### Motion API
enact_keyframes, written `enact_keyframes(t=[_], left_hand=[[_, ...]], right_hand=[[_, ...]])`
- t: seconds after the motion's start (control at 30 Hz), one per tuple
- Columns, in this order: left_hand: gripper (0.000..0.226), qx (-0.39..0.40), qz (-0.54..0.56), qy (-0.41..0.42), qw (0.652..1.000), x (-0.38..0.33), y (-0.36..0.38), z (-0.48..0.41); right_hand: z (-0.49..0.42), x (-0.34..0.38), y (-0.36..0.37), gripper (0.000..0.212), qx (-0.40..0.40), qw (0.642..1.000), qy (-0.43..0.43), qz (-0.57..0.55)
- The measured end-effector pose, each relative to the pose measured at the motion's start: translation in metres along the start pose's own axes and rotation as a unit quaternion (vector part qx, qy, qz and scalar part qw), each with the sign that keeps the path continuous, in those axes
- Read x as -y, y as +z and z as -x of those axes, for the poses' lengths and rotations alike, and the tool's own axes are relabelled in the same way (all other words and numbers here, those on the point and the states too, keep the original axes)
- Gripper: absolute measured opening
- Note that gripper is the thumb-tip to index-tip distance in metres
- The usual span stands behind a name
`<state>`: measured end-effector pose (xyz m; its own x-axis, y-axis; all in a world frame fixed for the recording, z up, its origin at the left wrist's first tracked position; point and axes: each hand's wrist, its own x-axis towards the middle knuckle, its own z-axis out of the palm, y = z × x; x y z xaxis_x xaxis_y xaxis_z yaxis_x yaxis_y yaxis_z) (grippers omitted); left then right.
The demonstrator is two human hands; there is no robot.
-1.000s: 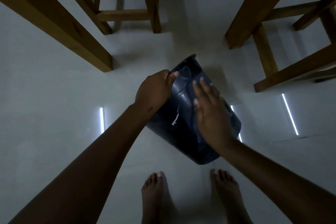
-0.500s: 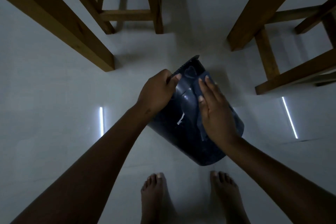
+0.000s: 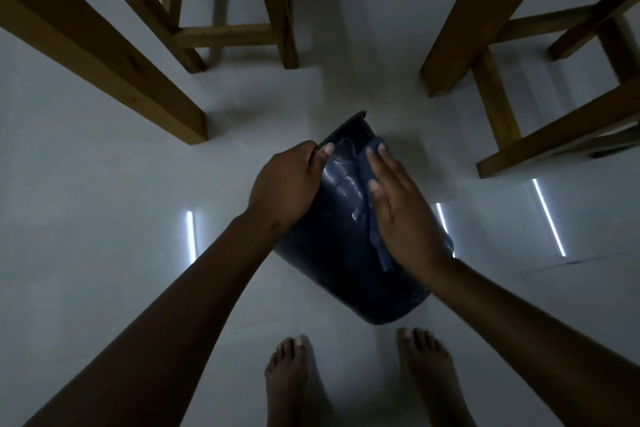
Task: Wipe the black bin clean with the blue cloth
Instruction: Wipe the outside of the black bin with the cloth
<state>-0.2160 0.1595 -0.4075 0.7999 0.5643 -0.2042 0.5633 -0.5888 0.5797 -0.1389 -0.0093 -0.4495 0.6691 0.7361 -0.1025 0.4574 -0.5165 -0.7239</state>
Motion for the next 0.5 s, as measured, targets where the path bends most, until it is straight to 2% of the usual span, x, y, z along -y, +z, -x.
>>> enact_keyframes(t=[0.07, 0.13, 0.17, 0.23, 0.3, 0.33, 0.43, 0.5], left_hand=[[0.044, 0.005, -0.008, -0.008, 1.000, -0.002, 0.000, -0.001], [0.043, 0.010, -0.007, -0.016, 1.000, -0.001, 0.000, -0.001], [0.042, 0.014, -0.005, -0.021, 1.000, 0.001, 0.000, -0.001], [0.042, 0.019, -0.004, -0.024, 1.000, 0.003, -0.001, -0.002], [0.043, 0.021, -0.006, -0.020, 1.000, 0.003, -0.001, -0.004], [0.043, 0.023, -0.008, -0.018, 1.000, 0.001, -0.001, -0.006], [0.041, 0.031, -0.007, -0.023, 0.999, -0.004, 0.000, -0.008], [0.042, 0.033, -0.008, -0.032, 0.999, -0.005, -0.001, -0.007]], right_hand=[[-0.011, -0.012, -0.009, 0.048, -0.008, 0.994, 0.065, -0.090], [0.008, -0.008, -0.006, 0.048, -0.021, 0.996, 0.070, -0.044], [0.024, -0.003, -0.001, 0.047, -0.025, 0.998, 0.049, 0.018], [0.050, 0.008, 0.013, 0.047, -0.016, 0.989, -0.046, 0.139], [0.049, 0.008, 0.018, 0.049, 0.018, 0.977, -0.113, 0.180], [0.039, 0.006, 0.015, 0.049, 0.020, 0.977, -0.120, 0.173], [0.006, -0.001, 0.002, 0.049, -0.007, 0.999, -0.017, 0.049], [0.007, -0.003, -0.001, 0.050, -0.028, 0.999, 0.044, -0.007]])
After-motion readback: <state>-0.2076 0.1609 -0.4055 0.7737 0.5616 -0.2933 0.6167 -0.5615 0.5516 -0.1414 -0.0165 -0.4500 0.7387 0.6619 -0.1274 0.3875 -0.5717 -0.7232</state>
